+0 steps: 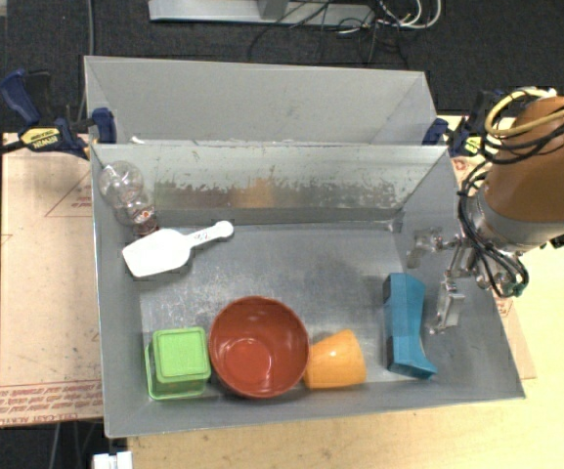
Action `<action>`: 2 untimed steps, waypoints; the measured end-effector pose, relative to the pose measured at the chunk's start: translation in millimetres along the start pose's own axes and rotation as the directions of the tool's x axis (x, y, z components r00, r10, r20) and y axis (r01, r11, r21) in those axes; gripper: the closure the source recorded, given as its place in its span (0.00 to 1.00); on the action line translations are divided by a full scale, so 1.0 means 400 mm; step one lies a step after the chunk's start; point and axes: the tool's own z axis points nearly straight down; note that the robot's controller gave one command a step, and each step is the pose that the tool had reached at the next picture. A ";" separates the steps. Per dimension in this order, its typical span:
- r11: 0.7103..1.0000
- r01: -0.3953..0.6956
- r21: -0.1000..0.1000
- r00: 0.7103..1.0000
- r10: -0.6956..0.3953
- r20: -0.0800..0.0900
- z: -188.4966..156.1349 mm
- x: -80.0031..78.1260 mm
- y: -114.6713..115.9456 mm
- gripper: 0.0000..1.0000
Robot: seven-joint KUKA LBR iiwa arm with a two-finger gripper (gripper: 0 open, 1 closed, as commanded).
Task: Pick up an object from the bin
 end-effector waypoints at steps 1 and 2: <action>0.978 0.208 -0.002 0.978 -0.208 0.001 -0.061 0.081 0.186 0.00; 0.905 0.426 -0.006 0.905 -0.426 0.000 0.224 0.109 0.342 0.00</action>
Offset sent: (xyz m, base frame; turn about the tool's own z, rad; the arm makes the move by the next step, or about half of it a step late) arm -0.0324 0.0719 0.0246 -0.2083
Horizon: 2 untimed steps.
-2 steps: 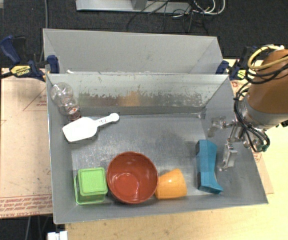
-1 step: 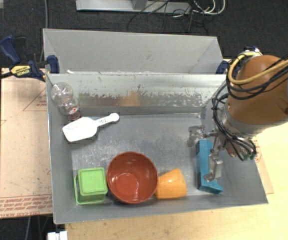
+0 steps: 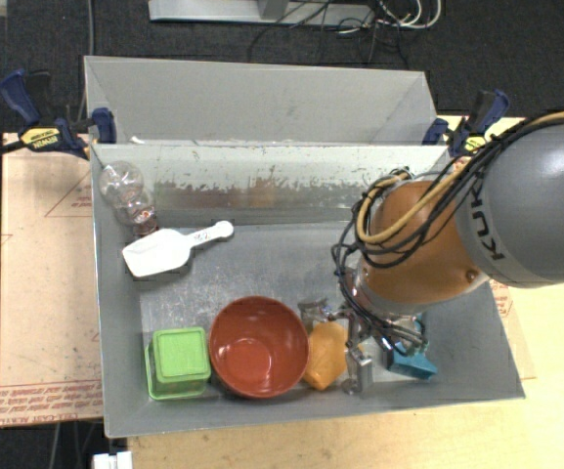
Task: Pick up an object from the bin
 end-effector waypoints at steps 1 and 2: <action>0.984 0.176 0.005 0.984 -0.176 0.003 0.069 -0.188 0.117 0.00; 0.987 0.159 0.007 0.987 -0.159 0.004 -0.060 -0.049 0.056 0.00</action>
Offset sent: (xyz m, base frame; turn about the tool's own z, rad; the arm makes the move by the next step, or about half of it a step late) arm 0.0459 0.0746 -0.0275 -0.1765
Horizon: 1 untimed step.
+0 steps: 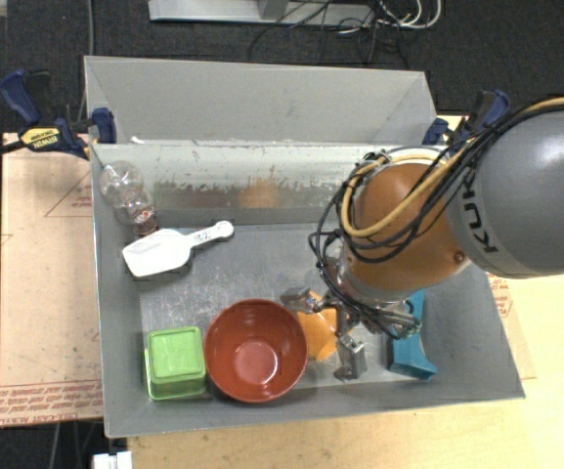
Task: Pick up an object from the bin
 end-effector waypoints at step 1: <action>0.983 0.185 0.003 0.983 -0.185 0.004 -0.023 -0.025 -0.080 0.00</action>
Offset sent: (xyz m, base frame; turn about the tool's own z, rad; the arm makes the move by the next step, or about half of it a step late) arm 0.0246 -0.0199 0.0088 -0.1912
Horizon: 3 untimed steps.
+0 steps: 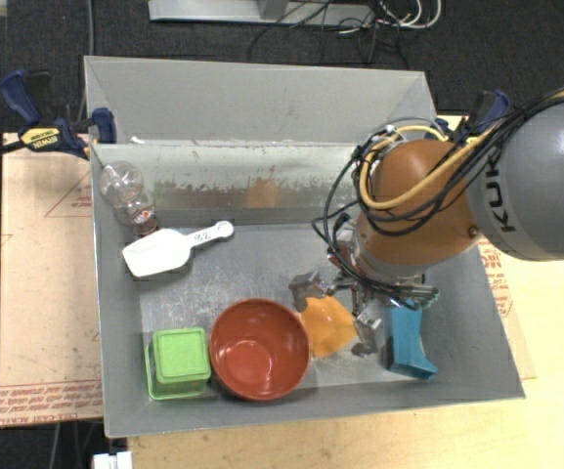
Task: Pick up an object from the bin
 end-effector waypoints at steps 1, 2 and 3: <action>0.997 0.077 -0.002 0.997 -0.077 0.004 0.091 -0.162 0.056 0.00; 0.999 -0.045 0.005 0.999 0.045 0.001 0.133 -0.168 0.165 0.00; 0.994 -0.113 0.009 0.994 0.113 0.012 0.042 -0.132 0.186 0.00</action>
Offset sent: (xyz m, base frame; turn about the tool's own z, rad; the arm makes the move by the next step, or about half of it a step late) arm 0.0297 0.0569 -0.0341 -0.0709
